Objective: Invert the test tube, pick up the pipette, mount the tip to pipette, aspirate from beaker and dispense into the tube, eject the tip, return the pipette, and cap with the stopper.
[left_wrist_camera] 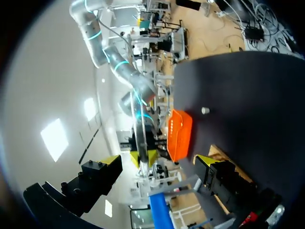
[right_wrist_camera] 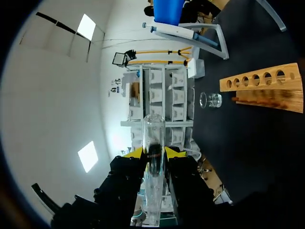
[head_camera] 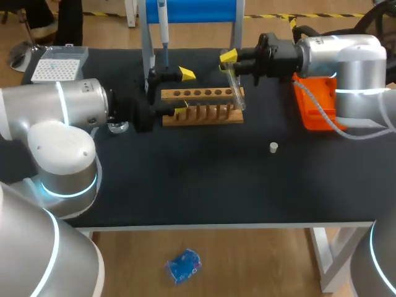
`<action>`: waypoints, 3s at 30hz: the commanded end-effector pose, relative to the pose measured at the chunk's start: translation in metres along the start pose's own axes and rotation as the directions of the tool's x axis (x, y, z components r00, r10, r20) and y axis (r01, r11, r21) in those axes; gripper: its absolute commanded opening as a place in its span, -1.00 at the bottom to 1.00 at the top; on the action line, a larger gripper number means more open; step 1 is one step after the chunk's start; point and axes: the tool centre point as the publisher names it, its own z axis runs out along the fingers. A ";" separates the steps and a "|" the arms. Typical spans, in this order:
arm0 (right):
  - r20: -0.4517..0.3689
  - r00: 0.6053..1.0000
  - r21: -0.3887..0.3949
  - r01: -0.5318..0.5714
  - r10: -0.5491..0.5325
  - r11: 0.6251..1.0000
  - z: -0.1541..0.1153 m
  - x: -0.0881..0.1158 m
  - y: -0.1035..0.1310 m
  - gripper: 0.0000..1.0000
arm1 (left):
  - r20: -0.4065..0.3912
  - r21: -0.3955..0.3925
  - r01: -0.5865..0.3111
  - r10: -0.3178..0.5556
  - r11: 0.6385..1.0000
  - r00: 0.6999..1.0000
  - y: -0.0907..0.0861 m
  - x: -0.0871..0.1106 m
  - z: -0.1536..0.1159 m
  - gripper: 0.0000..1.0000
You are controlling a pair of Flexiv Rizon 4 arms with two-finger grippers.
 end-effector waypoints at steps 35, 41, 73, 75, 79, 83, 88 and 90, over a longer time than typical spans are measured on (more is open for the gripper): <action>0.027 1.000 0.046 0.005 -0.007 0.999 0.044 -0.054 0.025 -1.00 | 0.119 0.114 -0.036 0.022 0.993 0.993 -0.034 0.017 0.066 1.00; 0.030 0.999 0.040 0.018 -0.019 0.999 0.046 -0.054 0.026 -1.00 | 0.122 0.112 -0.023 0.009 0.993 0.993 -0.032 0.018 0.068 0.51; 0.049 0.999 0.001 0.005 -0.005 1.000 0.028 -0.051 0.020 1.00 | 0.132 0.106 0.026 -0.040 0.994 0.990 -0.026 0.010 0.064 -1.00; 0.051 0.998 -0.024 0.048 -0.047 0.999 0.019 -0.048 0.021 1.00 | 0.133 0.102 0.074 -0.087 0.992 0.987 -0.024 0.002 0.058 -1.00; 0.095 0.970 -0.043 0.229 -0.224 0.972 -0.002 -0.034 0.026 1.00 | 0.088 0.083 0.224 -0.231 0.971 0.969 -0.016 -0.011 0.046 -1.00; 0.167 0.871 0.033 0.463 -0.462 0.886 -0.021 -0.021 0.029 1.00 | 0.046 0.120 0.416 -0.424 0.901 0.904 -0.009 -0.021 0.039 -1.00; 0.206 0.597 0.266 0.728 -0.775 0.632 -0.037 -0.007 0.026 1.00 | -0.062 0.184 0.633 -0.634 0.752 0.771 -0.002 -0.029 0.036 -1.00; 0.195 0.562 0.281 0.753 -0.804 0.595 -0.040 -0.005 0.026 1.00 | -0.081 0.190 0.639 -0.637 0.745 0.767 0.002 -0.031 0.036 -1.00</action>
